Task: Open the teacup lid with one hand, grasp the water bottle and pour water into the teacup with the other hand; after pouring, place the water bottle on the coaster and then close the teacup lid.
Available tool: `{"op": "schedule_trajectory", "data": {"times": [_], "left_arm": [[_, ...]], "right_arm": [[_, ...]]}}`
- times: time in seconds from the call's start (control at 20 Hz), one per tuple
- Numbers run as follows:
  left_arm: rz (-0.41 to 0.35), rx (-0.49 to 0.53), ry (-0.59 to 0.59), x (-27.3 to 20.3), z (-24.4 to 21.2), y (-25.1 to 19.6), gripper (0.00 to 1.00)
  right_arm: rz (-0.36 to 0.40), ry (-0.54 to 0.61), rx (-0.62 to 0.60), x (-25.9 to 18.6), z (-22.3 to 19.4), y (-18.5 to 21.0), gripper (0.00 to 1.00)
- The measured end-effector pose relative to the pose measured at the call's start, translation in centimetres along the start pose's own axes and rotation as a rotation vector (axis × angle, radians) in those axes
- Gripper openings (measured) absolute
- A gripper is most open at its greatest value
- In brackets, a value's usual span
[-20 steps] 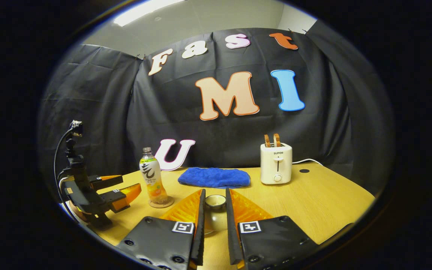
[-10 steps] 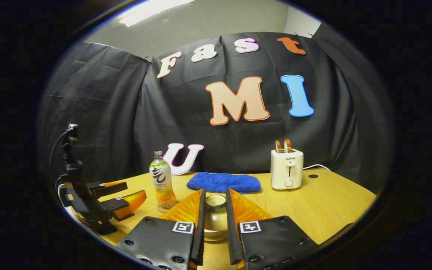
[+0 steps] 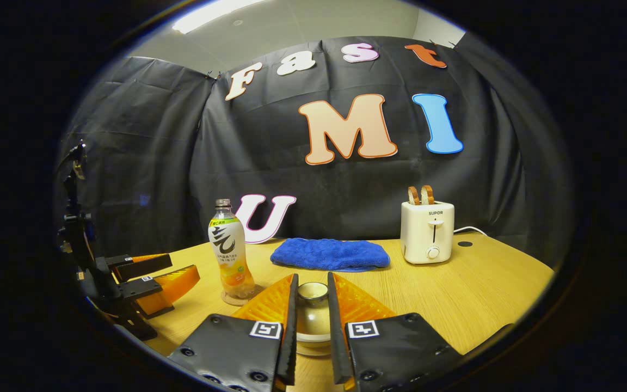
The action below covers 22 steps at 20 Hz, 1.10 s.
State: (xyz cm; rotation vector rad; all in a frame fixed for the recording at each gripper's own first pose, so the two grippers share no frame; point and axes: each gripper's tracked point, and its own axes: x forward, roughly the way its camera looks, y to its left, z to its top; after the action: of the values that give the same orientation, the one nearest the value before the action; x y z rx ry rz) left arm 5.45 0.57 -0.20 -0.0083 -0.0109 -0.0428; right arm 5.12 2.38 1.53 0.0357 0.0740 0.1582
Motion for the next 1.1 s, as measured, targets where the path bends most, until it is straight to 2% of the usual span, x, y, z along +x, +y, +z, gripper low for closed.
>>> {"op": "schedule_trajectory", "data": {"times": [0.4,0.55,0.8,0.95,1.0,1.1], "left_arm": [[0.011,-0.003,0.003,0.0,-0.1,0.3,0.96],[0.012,-0.004,0.003,-0.1,-0.1,0.3,0.96],[0.011,-0.004,0.004,0.0,-0.1,0.3,0.96],[0.011,-0.004,0.004,0.0,-0.1,0.3,0.96],[0.011,-0.004,0.004,-0.1,-0.1,0.3,0.96],[0.011,-0.004,0.004,-0.1,-0.1,0.3,0.96]], "right_arm": [[-0.033,0.047,-0.007,1.4,-1.8,-0.4,0.31],[-0.039,0.061,-0.017,1.5,-2.3,-0.3,0.28],[-0.047,0.082,-0.018,2.1,-3.3,-0.3,0.31],[-0.048,0.082,-0.027,2.0,-3.6,-0.1,0.29],[-0.048,0.081,-0.028,2.1,-3.6,0.0,0.31],[-0.049,0.081,-0.023,2.0,-3.7,0.1,0.28]]}}
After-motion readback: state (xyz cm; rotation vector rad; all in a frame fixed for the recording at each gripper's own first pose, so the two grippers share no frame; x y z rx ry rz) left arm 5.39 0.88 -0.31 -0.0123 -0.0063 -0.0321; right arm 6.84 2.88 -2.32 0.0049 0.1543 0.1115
